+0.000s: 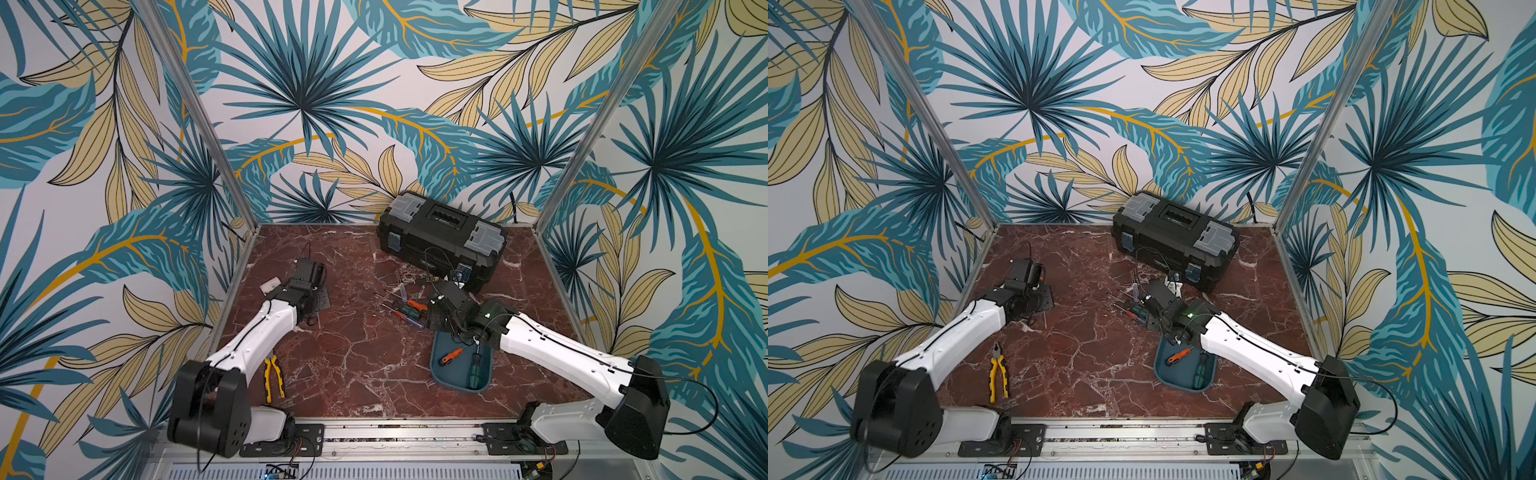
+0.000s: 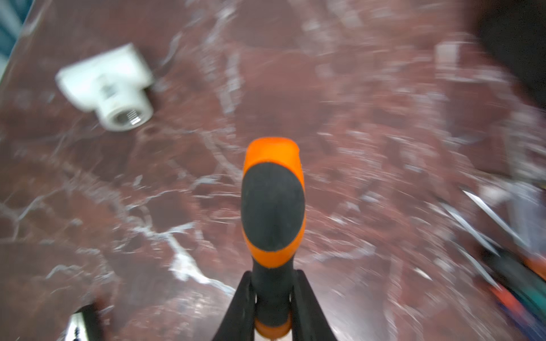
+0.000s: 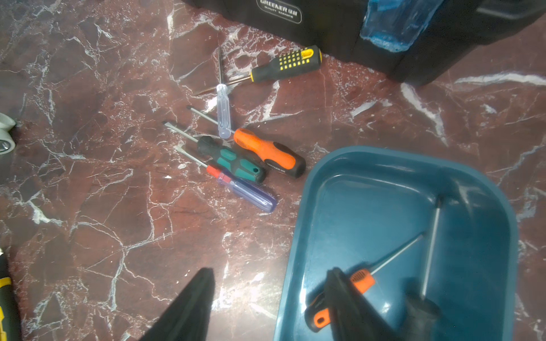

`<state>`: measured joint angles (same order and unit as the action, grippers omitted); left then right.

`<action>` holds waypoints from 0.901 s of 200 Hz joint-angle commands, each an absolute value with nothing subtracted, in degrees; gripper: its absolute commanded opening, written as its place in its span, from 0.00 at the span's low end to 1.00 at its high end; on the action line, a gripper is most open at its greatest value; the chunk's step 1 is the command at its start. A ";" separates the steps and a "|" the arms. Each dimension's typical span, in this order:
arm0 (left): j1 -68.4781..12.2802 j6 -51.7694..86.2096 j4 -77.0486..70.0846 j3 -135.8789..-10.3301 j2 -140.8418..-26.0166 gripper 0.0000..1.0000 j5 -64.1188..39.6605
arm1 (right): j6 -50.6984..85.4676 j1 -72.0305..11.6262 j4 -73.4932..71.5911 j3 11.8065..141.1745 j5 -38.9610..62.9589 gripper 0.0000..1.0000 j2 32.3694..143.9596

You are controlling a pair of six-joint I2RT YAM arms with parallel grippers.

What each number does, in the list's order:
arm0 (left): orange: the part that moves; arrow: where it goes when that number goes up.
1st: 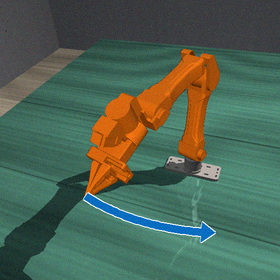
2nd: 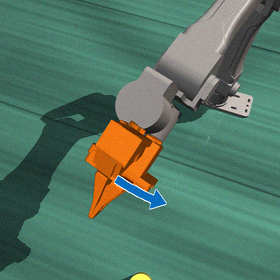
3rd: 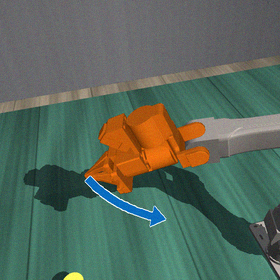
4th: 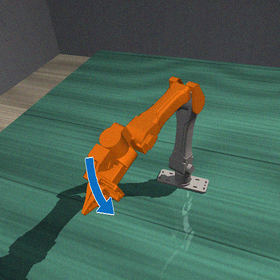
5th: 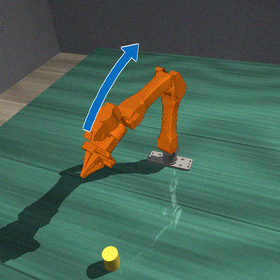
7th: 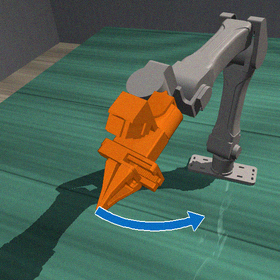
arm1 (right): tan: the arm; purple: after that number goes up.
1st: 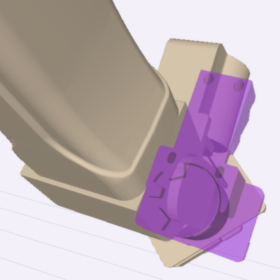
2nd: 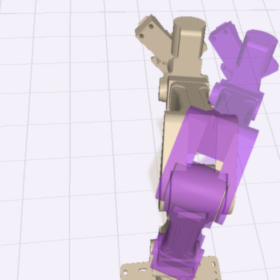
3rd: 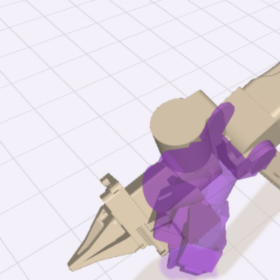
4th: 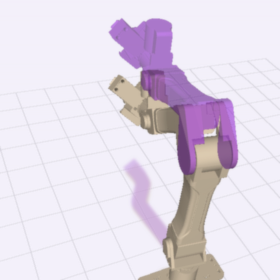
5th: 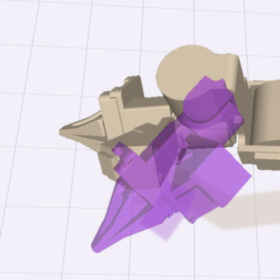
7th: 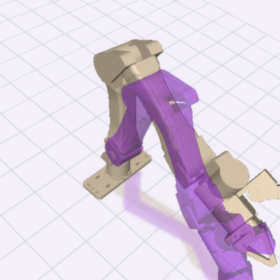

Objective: Put the screwdriver on the desktop into the storage box
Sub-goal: Pick up the screwdriver from the center of the board.

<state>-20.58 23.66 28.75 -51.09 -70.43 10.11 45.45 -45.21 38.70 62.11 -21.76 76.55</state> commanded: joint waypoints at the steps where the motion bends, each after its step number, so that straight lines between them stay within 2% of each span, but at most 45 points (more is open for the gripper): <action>1: -30.06 10.84 15.53 -45.85 -61.32 0.06 11.79 | 42.40 -42.57 39.82 61.85 -23.31 0.66 73.92; 23: -36.02 -2.42 6.59 -42.37 -57.35 0.03 4.40 | 41.48 -38.91 40.72 61.70 -22.23 0.66 71.20; 46: -40.90 -18.33 6.02 -42.79 -58.69 0.00 -5.25 | 39.35 -33.96 41.97 61.76 -18.47 0.66 67.78; 70: -48.22 -36.66 8.82 -45.46 -63.07 0.00 -6.24 | 35.85 -30.78 43.99 63.72 -11.25 0.69 65.29; 100: -53.61 -55.79 14.20 -49.80 -69.37 0.00 -4.55 | 32.34 -30.57 53.50 70.67 1.05 0.75 65.56; 152: -55.80 -74.56 9.87 -51.59 -73.53 0.00 -4.51 | 32.53 -30.67 61.80 72.72 22.32 0.76 69.09; 180: -55.98 -79.35 7.27 -51.45 -74.81 0.00 -3.88 | 31.74 -33.18 62.08 71.71 26.57 0.76 73.01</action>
